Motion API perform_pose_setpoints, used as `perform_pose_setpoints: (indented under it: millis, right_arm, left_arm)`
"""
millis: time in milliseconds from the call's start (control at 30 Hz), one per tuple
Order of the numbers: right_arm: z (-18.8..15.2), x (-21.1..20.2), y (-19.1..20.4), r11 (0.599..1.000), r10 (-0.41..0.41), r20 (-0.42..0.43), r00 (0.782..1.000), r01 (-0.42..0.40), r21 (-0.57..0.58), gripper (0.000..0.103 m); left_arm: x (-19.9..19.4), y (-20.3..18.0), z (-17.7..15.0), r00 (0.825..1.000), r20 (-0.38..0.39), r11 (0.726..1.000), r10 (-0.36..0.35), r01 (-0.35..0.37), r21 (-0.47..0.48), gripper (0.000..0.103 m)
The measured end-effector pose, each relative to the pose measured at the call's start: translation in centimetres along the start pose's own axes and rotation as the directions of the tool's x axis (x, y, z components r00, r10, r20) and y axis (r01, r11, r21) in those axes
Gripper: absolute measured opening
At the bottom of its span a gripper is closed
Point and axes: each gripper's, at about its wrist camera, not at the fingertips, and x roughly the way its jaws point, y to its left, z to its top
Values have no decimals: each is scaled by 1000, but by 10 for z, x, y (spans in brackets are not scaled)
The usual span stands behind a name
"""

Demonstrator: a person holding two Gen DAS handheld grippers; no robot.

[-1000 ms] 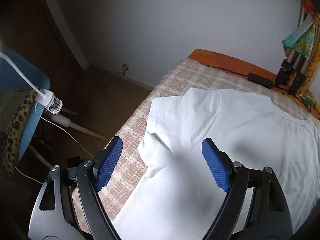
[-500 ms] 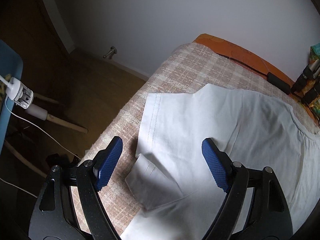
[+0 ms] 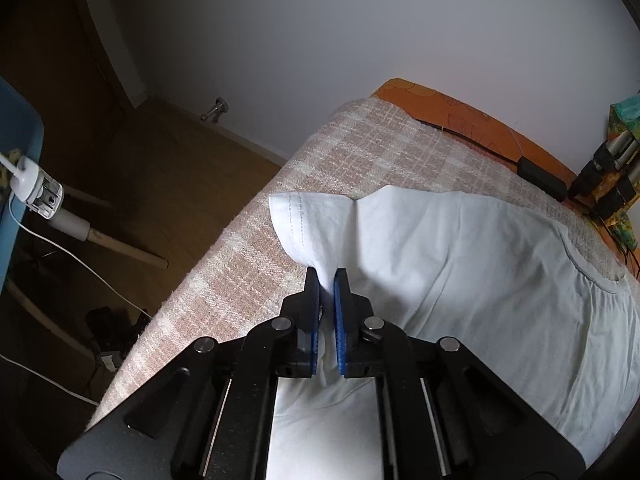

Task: Fold small clothes
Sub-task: 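Grasp the shirt side with the right tool and fold it inward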

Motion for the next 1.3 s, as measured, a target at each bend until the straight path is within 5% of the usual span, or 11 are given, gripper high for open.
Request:
perform_pose_setpoints:
  millis: [167,267,433,567,900,1300]
  right_arm:
    - [1,-15,-4,1000,9,33,999,-9,2,7]
    - [0,-18,-4,1000,8,36,999,-8,-6,7]
    - [2,-18,-5,1000,17,37,999,-17,4,7]
    - [3,-20,-8,1000,28,43,999,-29,12,7]
    - [0,-37,-31,997,56,90,994,-61,55,6]
    - [-39,-81,-121,979,53,168,984,-85,188,6]
  left_arm:
    - [-8,1,-1,996,39,996,86,-87,10,0]
    - [-4,7,0,995,15,995,97,-97,3,35]
    - [12,11,-4,992,-48,993,115,-115,5,27]
    - [14,11,-6,994,-36,994,105,-104,12,0]
    - [-15,-23,10,999,49,999,-9,7,42,0]
    - [0,-112,4,988,-44,963,-148,154,222,0]
